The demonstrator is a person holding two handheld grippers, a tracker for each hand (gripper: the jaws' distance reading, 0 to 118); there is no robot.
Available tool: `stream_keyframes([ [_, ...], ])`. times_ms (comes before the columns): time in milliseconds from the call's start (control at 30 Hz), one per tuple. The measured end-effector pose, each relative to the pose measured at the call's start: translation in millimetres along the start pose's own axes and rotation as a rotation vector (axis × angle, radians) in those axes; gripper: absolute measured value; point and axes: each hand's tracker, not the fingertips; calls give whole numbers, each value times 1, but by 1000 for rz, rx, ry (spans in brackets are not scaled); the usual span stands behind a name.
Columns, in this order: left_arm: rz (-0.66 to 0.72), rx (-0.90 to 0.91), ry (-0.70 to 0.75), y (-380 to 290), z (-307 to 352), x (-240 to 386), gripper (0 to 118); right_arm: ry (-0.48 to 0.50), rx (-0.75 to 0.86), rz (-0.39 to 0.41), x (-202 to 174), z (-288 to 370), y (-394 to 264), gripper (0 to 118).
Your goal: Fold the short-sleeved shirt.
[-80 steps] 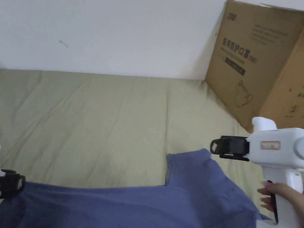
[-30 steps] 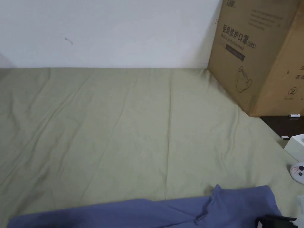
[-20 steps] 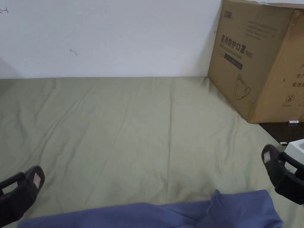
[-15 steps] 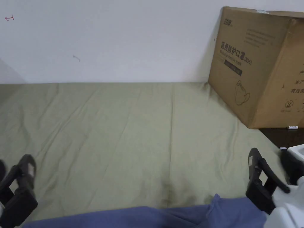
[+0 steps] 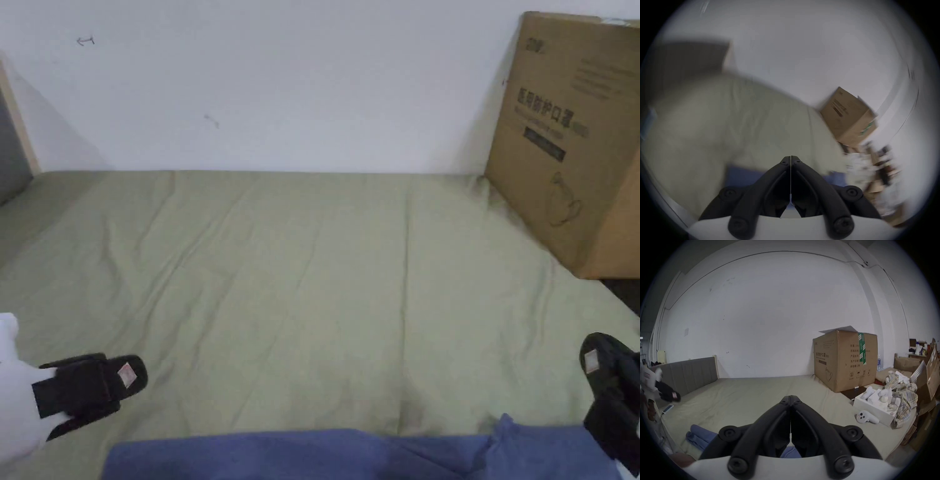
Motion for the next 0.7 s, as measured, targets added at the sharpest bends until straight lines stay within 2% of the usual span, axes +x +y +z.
stream_keyframes([
  [33,133,-92,-101,10,-4,-28,0,6,-21,-16,1,0,0,0],
  [67,233,-169,-153,16,-9,-45,8,10,-40,-30,4,0,-1,0],
  [100,263,-221,-152,18,-13,-64,31,13,-58,-41,6,-1,-1,0],
  [133,248,-240,-122,16,-15,-81,31,15,-76,-51,6,-2,-3,0],
  [167,194,-241,-54,16,-17,-97,42,16,-90,-55,6,-4,-5,0],
  [200,171,-259,-3,11,-21,-104,67,17,-104,-58,5,-5,-7,0],
  [233,170,-273,39,7,-26,-120,105,18,-118,-58,5,-6,-9,0],
  [267,190,-248,30,2,-23,-136,118,19,-133,-57,3,-8,-11,0],
  [300,210,-254,0,1,-25,-151,115,22,-148,-56,1,-9,-13,0],
  [367,358,-283,-90,-2,-34,-179,117,35,-178,-52,-6,-11,-14,0],
  [433,440,-306,-154,-15,-48,-194,118,48,-204,-42,-11,-14,-17,0],
  [567,415,-323,-374,-26,-80,-188,118,67,-252,-25,-24,-21,-20,0],
  [633,476,-381,-437,-34,-104,-185,118,80,-274,-39,-28,-24,-20,0],
  [700,434,-374,-430,-37,-116,-175,117,97,-290,-56,-32,-27,-20,0],
])
